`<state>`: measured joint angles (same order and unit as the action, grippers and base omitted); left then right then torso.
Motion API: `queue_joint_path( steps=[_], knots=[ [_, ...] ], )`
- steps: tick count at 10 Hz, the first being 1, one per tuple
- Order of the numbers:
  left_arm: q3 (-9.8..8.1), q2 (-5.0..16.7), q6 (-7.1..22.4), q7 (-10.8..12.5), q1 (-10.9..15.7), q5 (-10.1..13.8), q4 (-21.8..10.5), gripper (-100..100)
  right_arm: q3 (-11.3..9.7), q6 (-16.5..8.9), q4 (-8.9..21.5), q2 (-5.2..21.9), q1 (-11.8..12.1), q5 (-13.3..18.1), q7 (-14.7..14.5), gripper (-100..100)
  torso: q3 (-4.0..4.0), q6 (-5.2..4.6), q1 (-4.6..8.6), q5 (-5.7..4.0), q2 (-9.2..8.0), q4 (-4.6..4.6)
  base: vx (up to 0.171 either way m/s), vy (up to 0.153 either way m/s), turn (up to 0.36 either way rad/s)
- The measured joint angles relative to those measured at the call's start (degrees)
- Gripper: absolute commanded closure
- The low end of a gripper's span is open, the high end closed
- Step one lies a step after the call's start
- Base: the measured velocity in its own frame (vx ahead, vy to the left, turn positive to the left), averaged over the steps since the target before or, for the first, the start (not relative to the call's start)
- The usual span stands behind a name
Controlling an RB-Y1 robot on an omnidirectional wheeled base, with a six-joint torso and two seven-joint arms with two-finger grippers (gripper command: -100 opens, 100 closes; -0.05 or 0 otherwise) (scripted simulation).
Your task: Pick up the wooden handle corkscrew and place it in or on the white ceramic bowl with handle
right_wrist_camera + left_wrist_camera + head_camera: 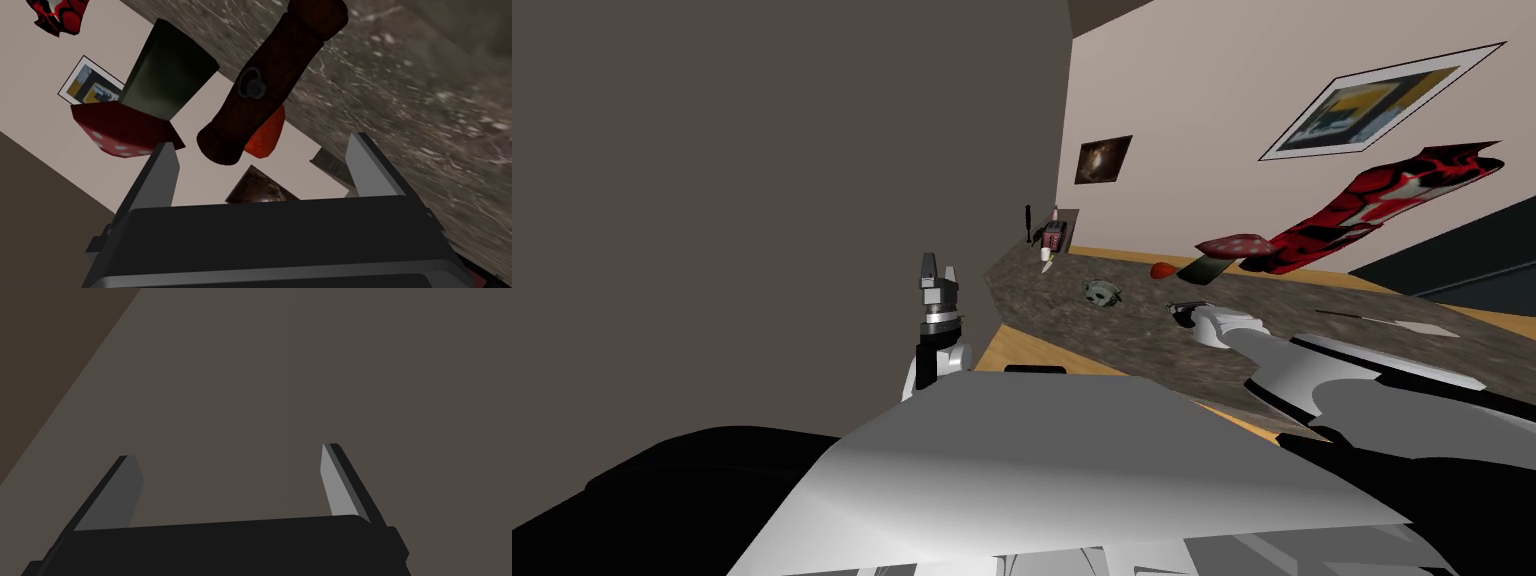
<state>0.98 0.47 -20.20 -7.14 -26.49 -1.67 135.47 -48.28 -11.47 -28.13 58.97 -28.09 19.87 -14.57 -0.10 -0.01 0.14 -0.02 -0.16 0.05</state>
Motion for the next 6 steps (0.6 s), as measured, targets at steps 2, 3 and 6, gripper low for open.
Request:
queue_joint_path(
  steps=[2,3,6],
  knots=[
    [-0.01,0.0,0.0,0.0,0.0,0.0,0.0,0,0.1,-2.0,-3.9,1.8,2.8,-3.9,-1.0,-100,0.0,-0.1,0.01,-0.01,-0.01,0.0,-0.009,-0.006,0.005],
    [-0.01,0.0,0.0,0.0,0.0,0.0,0.0,0,1.2,-2.2,-3.5,1.3,3.9,-2.3,-0.7,-100,0.02,-0.1,-0.01,-0.01,0.03,-0.01,-0.026,0.0,0.339],
    [-0.01,0.0,0.0,0.0,0.0,0.0,0.0,0,5.1,-3.7,-7.3,3.1,9.6,-2.2,0.5,-100,0.06,-0.01,0.03,-0.07,0.09,-0.03,-0.012,-0.009,0.062]
  ],
)
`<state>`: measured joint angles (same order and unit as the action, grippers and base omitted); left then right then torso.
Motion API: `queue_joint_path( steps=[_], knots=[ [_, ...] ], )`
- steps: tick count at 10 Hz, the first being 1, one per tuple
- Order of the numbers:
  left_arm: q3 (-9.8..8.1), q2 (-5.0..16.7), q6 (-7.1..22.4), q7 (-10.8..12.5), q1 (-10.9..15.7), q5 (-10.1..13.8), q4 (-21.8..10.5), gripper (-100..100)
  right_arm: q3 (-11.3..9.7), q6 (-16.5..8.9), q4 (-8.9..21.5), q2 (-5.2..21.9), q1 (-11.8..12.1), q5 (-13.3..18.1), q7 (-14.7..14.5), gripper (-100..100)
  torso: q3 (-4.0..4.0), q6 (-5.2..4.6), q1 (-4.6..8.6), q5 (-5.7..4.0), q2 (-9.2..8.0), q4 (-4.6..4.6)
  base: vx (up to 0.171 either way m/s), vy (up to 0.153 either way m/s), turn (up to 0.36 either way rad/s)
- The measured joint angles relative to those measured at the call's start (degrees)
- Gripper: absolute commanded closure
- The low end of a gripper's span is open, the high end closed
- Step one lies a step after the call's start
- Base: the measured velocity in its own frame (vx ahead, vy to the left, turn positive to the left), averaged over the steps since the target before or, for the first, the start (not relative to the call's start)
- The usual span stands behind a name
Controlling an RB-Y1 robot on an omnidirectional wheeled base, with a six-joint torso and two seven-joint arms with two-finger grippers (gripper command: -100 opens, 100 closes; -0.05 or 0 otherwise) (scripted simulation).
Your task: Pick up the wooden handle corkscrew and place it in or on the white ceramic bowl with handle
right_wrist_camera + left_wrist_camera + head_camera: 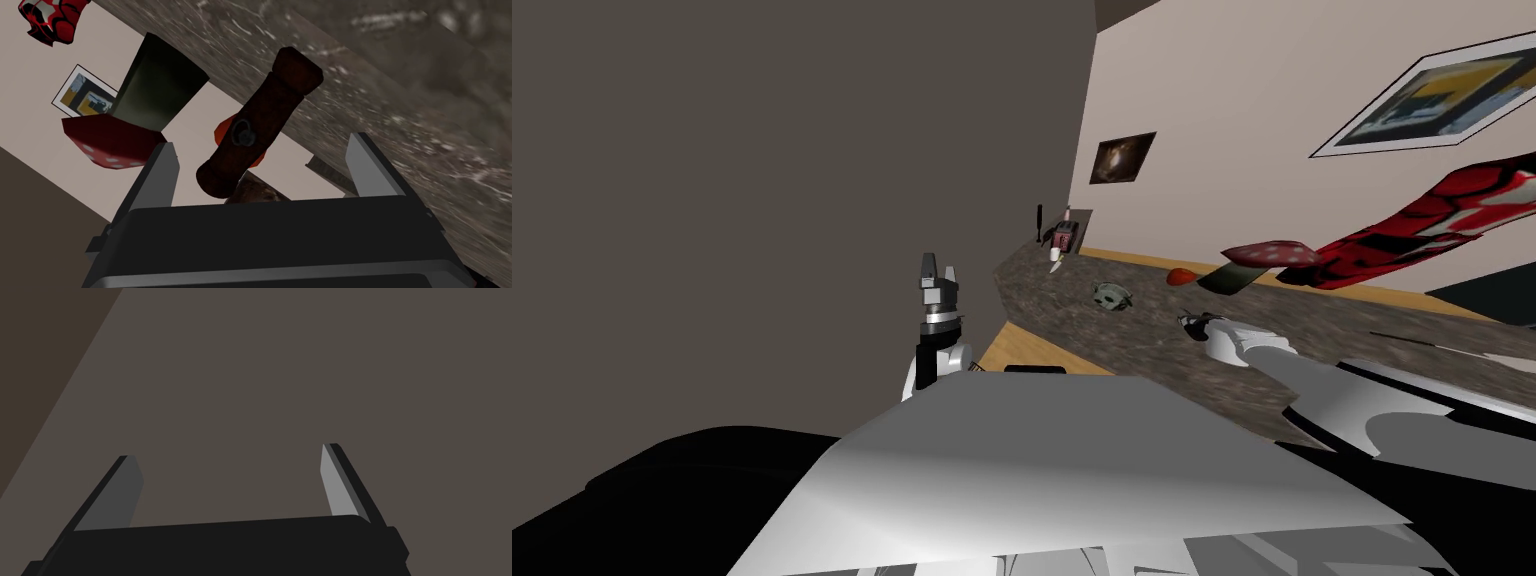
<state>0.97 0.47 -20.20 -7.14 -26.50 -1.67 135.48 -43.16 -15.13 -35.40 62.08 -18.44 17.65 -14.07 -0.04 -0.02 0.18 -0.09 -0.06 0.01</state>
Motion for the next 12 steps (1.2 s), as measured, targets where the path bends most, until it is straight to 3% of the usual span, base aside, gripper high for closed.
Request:
queue_joint_path(
  steps=[2,3,6,8,9,10,12],
  knots=[
    [0.0,0.0,0.0,0.0,0.0,0.0,0.0,0,0.8,1.0,2.1,-0.6,0.1,1.0,0.2,-100,0.05,0.06,-0.05,0.02,0.09,-0.02,-0.01,-0.003,0.171],
    [0.01,0.0,0.0,0.0,0.0,0.0,0.0,0,2.7,1.8,3.5,-1.0,1.1,2.5,0.9,-100,0.04,0.15,-0.04,0.01,0.07,-0.01,-0.023,-0.016,0.277],
    [0.01,0.0,0.0,0.0,0.0,0.0,0.0,0,7.9,1.6,2.6,-0.7,5.5,4.5,2.5,-100,0.0,0.03,-0.01,0.01,-0.02,-0.02,-0.022,-0.006,0.166],
    [0.0,0.0,0.0,0.0,0.0,0.0,0.0,0,9.2,0.3,0.4,0.4,8.7,2.6,2.2,-100,-0.01,-0.08,0.05,-0.01,-0.04,-0.01,-0.023,-0.008,0.157],
    [0.01,0.0,0.0,0.0,0.0,0.0,0.0,0,10.8,0.7,0.9,0.9,10.0,3.3,2.6,-100,-0.02,0.04,0.02,0.02,-0.05,0.0,-0.026,-0.012,0.217],
    [0.0,0.0,0.0,0.0,0.0,0.0,0.0,0,13.0,0.0,-1.8,1.8,13.1,3.4,3.4,-100,-0.03,-0.06,0.04,0.01,-0.06,0.0,-0.01,-0.008,0.002],
    [0.01,0.0,0.0,0.0,0.0,0.0,0.0,0,14.7,-0.7,-2.9,3.0,16.6,2.0,3.3,-100,-0.01,0.03,0.01,0.02,-0.04,0.0,-0.026,-0.003,0.268]
  ],
)
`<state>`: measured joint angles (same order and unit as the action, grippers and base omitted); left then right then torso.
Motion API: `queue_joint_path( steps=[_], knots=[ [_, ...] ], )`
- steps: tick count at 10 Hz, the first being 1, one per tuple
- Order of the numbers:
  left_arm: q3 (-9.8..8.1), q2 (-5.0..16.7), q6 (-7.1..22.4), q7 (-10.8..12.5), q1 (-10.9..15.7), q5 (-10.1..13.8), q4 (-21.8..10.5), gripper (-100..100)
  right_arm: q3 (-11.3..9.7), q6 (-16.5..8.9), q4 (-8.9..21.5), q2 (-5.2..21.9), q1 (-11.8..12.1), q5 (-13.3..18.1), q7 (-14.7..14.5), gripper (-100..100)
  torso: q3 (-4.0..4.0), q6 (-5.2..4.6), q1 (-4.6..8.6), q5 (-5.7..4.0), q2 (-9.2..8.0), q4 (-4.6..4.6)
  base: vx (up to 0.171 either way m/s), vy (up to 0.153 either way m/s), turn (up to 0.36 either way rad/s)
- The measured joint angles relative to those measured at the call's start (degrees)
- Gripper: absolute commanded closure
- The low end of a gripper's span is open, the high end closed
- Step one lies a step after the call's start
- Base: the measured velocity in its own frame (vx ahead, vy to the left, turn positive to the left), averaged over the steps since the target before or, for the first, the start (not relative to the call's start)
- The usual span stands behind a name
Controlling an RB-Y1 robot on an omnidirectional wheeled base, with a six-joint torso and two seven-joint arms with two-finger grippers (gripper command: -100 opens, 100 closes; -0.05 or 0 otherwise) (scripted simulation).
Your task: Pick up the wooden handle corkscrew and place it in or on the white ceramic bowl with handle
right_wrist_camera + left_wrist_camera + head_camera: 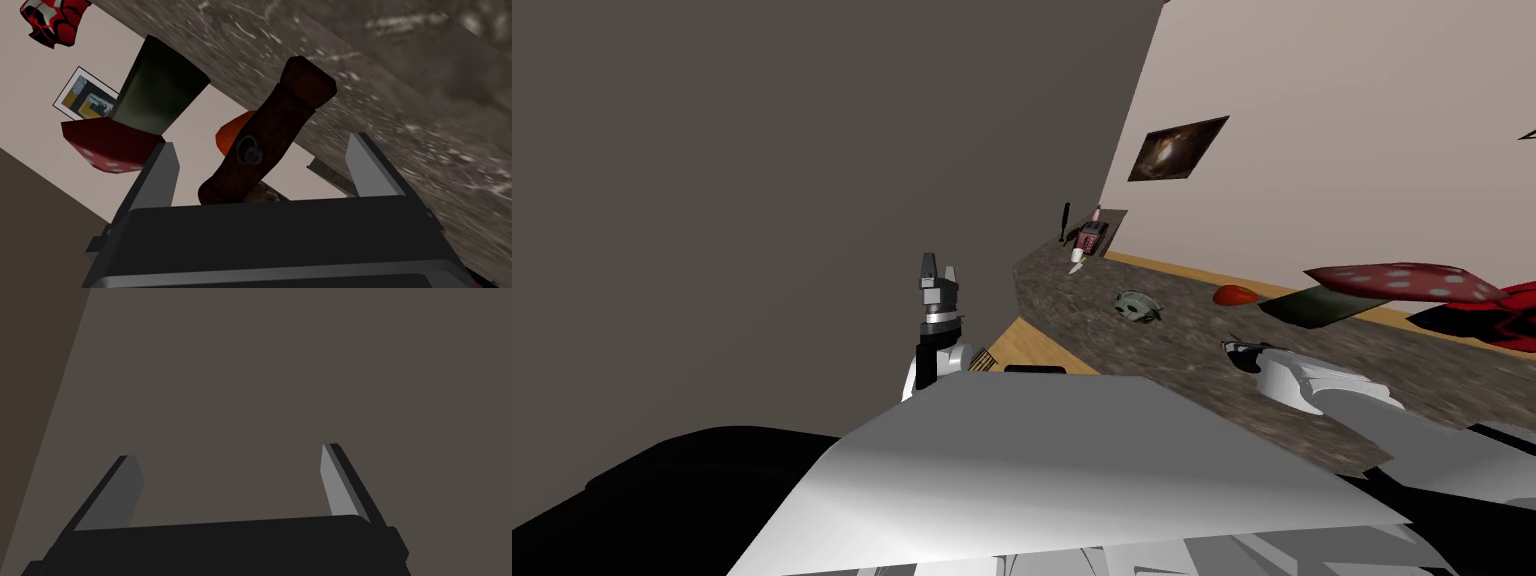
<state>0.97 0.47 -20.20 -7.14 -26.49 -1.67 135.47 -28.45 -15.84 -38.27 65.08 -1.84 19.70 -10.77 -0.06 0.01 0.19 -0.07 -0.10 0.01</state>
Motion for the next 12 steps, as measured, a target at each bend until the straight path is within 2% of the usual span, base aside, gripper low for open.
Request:
queue_joint_path(
  steps=[1,2,3,4,6,7,8,9,10,11,12],
  knots=[
    [-0.01,0.0,0.0,0.0,0.0,0.0,0.0,0,1.4,-0.7,-1.4,0.7,2.7,-0.4,0.1,-100,-0.01,-0.09,0.02,-0.02,-0.02,0.0,-0.014,-0.007,0.01],
    [-0.01,0.0,0.0,0.0,0.0,0.0,0.0,0,2.5,-0.5,-1.1,0.6,3.7,0.1,0.4,-100,0.0,-0.11,0.03,-0.02,0.0,0.0,-0.003,-0.002,-0.033],
    [-0.01,0.0,0.0,0.0,0.0,0.0,0.0,0,3.2,0.1,0.1,0.1,3.7,1.2,0.7,-100,0.03,-0.1,0.02,-0.03,0.05,-0.01,-0.019,0.003,0.329],
    [0.0,0.0,0.0,0.0,0.0,0.0,0.0,0,5.2,1.2,1.7,-0.1,4.8,2.9,1.5,-100,0.02,0.0,0.0,-0.01,0.04,-0.01,-0.027,-0.011,0.255],
    [0.0,0.0,0.0,0.0,0.0,0.0,0.0,0,7.5,-1.6,-4.3,2.6,11.0,-0.1,1.7,-100,-0.01,0.02,0.01,0.0,-0.03,0.01,-0.036,-0.008,0.298],
    [-0.01,0.0,0.0,0.0,0.0,0.0,0.0,0,8.7,-0.3,-1.3,2.3,11.3,0.8,1.8,-100,-0.02,-0.13,0.04,-0.02,-0.03,0.0,-0.012,-0.003,-0.079],
    [-0.01,0.0,0.0,0.0,0.0,0.0,0.0,0,10.3,0.2,-0.8,1.7,12.3,2.0,2.2,-100,0.0,-0.14,0.04,-0.03,0.0,0.0,-0.027,0.008,0.304],
    [0.0,0.0,0.0,0.0,0.0,0.0,0.0,0,12.1,-0.5,-2.2,1.9,14.3,2.9,2.9,-100,0.0,0.01,-0.01,0.0,0.01,0.0,-0.028,-0.003,0.259],
    [-0.01,0.0,0.0,0.0,0.0,0.0,0.0,0,13.6,-1.5,-3.9,2.5,16.7,2.4,3.3,-100,0.0,-0.08,0.01,-0.01,0.0,0.0,-0.012,-0.006,-0.004],
    [-0.01,0.0,0.0,0.0,0.0,0.0,0.0,0,15.2,-1.4,-3.4,2.5,17.9,2.9,3.5,-100,0.01,-0.14,0.03,-0.02,0.01,0.0,-0.004,-0.001,-0.02],
    [-0.01,0.0,0.0,0.0,0.0,0.0,0.0,0,15.4,-1.2,-3.3,2.5,18.0,3.0,3.6,100,0.03,-0.1,0.03,-0.03,0.05,-0.01,0.0,0.0,0.0]
  ],
)
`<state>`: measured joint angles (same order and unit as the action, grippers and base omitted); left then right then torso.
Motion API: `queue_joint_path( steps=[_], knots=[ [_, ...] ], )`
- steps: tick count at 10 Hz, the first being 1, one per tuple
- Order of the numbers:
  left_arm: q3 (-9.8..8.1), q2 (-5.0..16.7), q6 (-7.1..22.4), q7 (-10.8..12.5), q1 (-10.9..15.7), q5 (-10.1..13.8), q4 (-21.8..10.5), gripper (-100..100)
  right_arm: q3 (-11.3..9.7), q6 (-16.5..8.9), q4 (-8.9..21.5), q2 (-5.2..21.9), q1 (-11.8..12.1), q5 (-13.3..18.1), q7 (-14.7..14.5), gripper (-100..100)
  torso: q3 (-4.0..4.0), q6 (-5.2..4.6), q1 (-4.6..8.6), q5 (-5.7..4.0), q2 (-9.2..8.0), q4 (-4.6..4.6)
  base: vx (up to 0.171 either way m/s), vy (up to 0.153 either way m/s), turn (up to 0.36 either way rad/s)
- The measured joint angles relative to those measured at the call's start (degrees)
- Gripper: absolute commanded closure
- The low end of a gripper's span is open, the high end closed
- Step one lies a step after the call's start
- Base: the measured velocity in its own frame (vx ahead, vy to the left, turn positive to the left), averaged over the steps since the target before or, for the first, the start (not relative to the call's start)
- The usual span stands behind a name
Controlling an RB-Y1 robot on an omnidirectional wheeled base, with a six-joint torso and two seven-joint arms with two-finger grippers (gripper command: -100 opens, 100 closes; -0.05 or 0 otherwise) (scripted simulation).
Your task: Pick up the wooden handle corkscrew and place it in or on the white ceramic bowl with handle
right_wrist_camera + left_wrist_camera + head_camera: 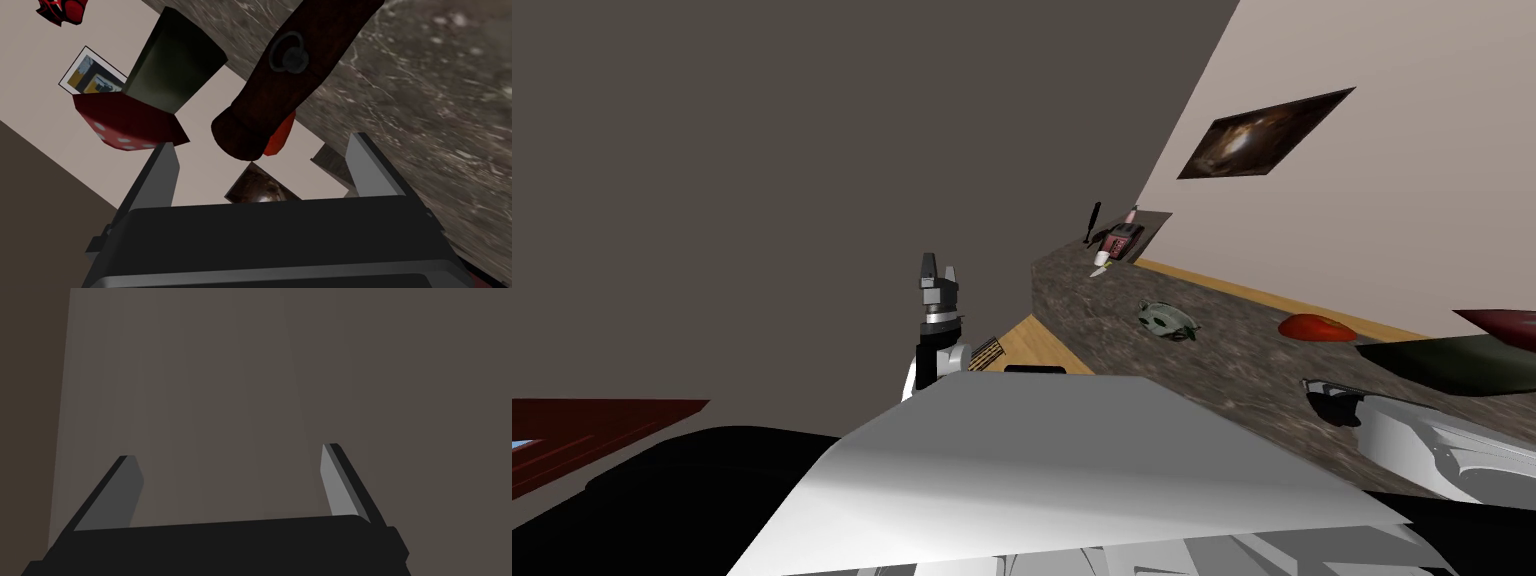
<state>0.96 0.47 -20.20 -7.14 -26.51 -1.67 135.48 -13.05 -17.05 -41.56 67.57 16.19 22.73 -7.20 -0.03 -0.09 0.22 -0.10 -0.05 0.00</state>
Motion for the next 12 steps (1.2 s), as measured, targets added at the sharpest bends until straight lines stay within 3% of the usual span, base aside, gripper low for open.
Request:
queue_joint_path(
  steps=[4,6,7,9,12],
  knots=[
    [0.0,0.0,0.0,0.0,0.0,0.0,0.0,0,0.0,0.0,0.0,0.0,0.0,0.0,0.0,100,0.03,0.0,-0.01,0.0,0.04,-0.01,0.0,0.0,0.0],
    [0.0,0.0,0.0,0.0,0.0,0.0,0.0,0,0.0,0.0,0.0,0.0,0.0,0.0,0.0,-100,0.03,0.0,-0.01,0.0,0.05,-0.01,0.001,-0.02,0.025],
    [0.0,0.0,0.0,0.0,0.0,0.0,0.0,0,-0.6,-0.8,-2.7,1.4,1.5,-0.1,-0.4,-100,0.03,0.02,0.11,0.0,0.06,-0.01,0.0,-0.071,0.071],
    [-0.01,0.0,0.0,0.0,0.0,0.0,0.0,0,-1.8,-0.6,-3.7,2.8,1.4,2.3,-1.4,-100,0.04,0.01,0.31,-0.06,0.06,-0.02,-0.004,-0.097,0.041],
    [-0.01,0.0,0.0,0.0,0.0,0.0,0.0,0,-3.7,-0.7,-7.7,6.5,3.6,4.6,-3.0,-100,-0.03,0.0,0.47,-0.1,-0.05,0.01,-0.023,-0.123,0.056]
  ],
)
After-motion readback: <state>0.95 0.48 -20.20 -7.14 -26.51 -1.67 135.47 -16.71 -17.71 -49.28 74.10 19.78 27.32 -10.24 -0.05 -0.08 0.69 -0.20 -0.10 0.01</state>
